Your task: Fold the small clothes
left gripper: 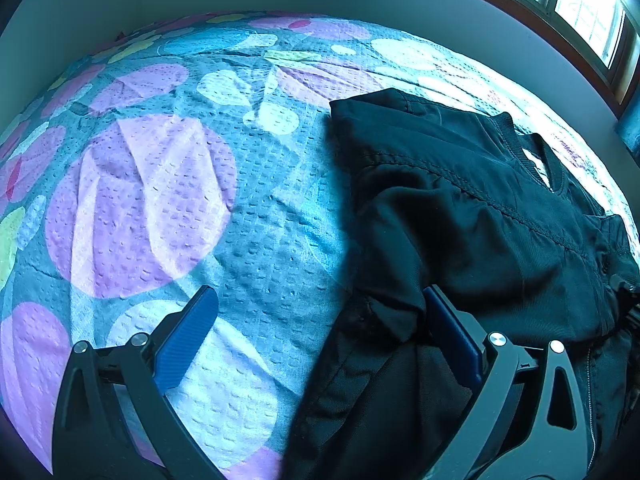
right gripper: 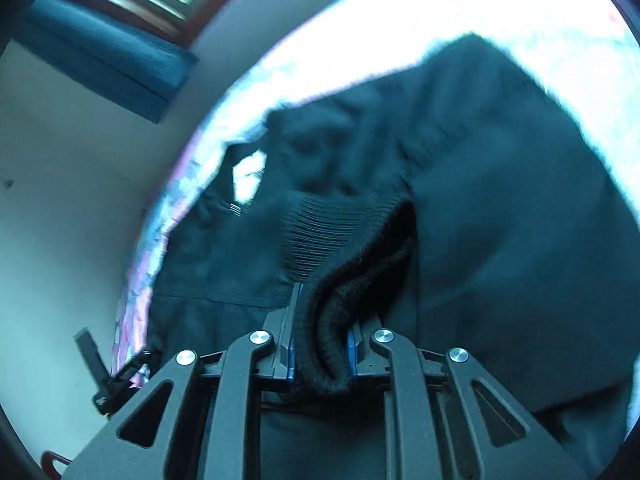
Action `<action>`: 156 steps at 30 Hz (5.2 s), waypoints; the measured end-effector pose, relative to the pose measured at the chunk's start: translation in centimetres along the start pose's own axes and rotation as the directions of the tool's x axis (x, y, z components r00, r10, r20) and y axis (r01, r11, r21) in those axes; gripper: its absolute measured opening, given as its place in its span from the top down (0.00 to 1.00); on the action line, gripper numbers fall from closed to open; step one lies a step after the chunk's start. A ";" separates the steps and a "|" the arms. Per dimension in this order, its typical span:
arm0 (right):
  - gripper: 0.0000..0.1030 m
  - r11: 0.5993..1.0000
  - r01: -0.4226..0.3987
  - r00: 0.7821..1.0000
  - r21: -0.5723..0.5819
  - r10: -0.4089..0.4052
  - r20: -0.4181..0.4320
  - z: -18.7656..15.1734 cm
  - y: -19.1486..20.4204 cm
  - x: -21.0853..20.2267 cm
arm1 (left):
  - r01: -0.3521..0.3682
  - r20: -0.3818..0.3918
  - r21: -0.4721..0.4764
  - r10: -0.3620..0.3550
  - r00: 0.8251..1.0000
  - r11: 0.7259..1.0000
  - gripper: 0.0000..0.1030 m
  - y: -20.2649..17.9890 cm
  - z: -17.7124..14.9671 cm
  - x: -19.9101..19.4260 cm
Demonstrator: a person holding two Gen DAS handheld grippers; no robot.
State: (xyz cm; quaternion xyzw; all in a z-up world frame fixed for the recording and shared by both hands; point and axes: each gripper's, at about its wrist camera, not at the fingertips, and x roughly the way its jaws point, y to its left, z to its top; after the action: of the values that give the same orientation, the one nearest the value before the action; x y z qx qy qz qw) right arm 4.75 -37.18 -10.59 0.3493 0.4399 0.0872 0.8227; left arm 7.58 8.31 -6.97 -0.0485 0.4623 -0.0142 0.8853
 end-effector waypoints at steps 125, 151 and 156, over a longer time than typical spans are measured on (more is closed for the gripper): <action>0.64 0.785 -0.558 0.821 0.270 0.569 0.042 2.8 -8.8 -5.7 | 0.693 -0.076 -0.188 -0.713 0.697 0.697 0.49 0.0 5.0 -1.1; 0.51 0.951 -0.162 0.987 -0.264 0.157 -0.040 7.3 -2.5 -6.4 | 0.468 -0.215 0.365 -0.416 0.884 0.805 0.14 -6.4 8.8 1.5; 0.51 0.939 -0.125 0.992 -0.322 0.111 -0.063 7.8 -1.9 -5.4 | 0.423 -0.195 0.435 -0.376 0.906 0.795 0.28 -7.5 8.5 1.4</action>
State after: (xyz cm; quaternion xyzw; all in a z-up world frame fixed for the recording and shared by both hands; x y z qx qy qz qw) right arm 7.33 -44.92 -5.39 0.2328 0.4158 0.2153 0.8524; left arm 15.47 1.40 -2.56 0.0703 0.4673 -0.3141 0.8234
